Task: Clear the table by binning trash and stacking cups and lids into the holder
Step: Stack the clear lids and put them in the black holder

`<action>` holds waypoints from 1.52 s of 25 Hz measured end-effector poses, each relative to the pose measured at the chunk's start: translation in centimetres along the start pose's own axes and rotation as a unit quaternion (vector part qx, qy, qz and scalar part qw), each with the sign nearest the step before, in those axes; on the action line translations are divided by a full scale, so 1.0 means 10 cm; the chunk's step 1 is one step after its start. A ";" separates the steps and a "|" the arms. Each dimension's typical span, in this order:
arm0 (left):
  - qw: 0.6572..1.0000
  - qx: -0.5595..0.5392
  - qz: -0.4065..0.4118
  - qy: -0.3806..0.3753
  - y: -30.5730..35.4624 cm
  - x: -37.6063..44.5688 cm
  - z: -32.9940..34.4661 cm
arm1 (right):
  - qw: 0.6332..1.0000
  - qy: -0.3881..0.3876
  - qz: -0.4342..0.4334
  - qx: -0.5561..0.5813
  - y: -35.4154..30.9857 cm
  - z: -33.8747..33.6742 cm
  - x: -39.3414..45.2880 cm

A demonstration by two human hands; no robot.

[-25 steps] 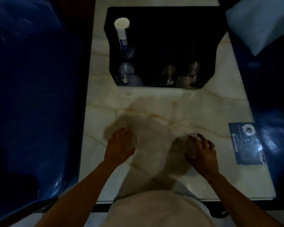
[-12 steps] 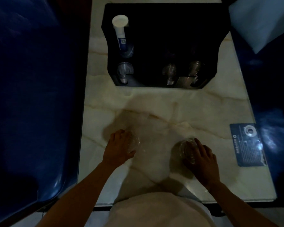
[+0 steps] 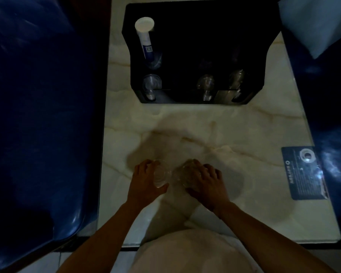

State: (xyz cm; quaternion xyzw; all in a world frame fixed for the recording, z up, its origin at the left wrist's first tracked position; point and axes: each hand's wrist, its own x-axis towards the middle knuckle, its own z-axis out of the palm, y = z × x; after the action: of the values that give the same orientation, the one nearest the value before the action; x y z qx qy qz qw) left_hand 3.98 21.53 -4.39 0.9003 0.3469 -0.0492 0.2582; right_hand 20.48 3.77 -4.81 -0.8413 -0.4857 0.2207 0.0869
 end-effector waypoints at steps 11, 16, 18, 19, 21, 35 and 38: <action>0.997 0.017 0.064 -0.036 0.51 0.10 0.03 | 0.993 -0.020 0.103 -0.047 0.65 0.10 -0.36; 0.986 0.070 0.150 -0.029 0.75 0.13 0.17 | 0.993 -0.043 0.103 -0.042 0.71 0.11 -0.37; 0.984 0.089 0.153 -0.029 0.81 0.16 0.22 | 0.993 -0.043 0.100 -0.039 0.72 0.11 -0.37; 0.984 0.095 0.149 -0.032 0.83 0.17 0.23 | 0.993 -0.043 0.100 -0.038 0.72 0.11 -0.37; 0.984 0.103 0.144 -0.036 0.86 0.20 0.25 | 0.994 -0.045 0.099 -0.033 0.73 0.11 -0.36; 0.989 0.052 0.124 -0.058 0.71 0.06 0.30 | 0.994 -0.051 0.096 -0.030 0.75 0.12 -0.36; 0.988 0.057 0.132 -0.058 0.68 0.07 0.34 | 0.994 -0.048 0.091 -0.032 0.75 0.13 -0.36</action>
State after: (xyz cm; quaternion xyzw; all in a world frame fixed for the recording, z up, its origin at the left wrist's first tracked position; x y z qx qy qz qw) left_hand 9.27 15.97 -4.59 0.9472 0.2061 -0.0863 0.2302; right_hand 24.20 -3.25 -7.61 -0.8731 -0.4171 0.2520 0.0164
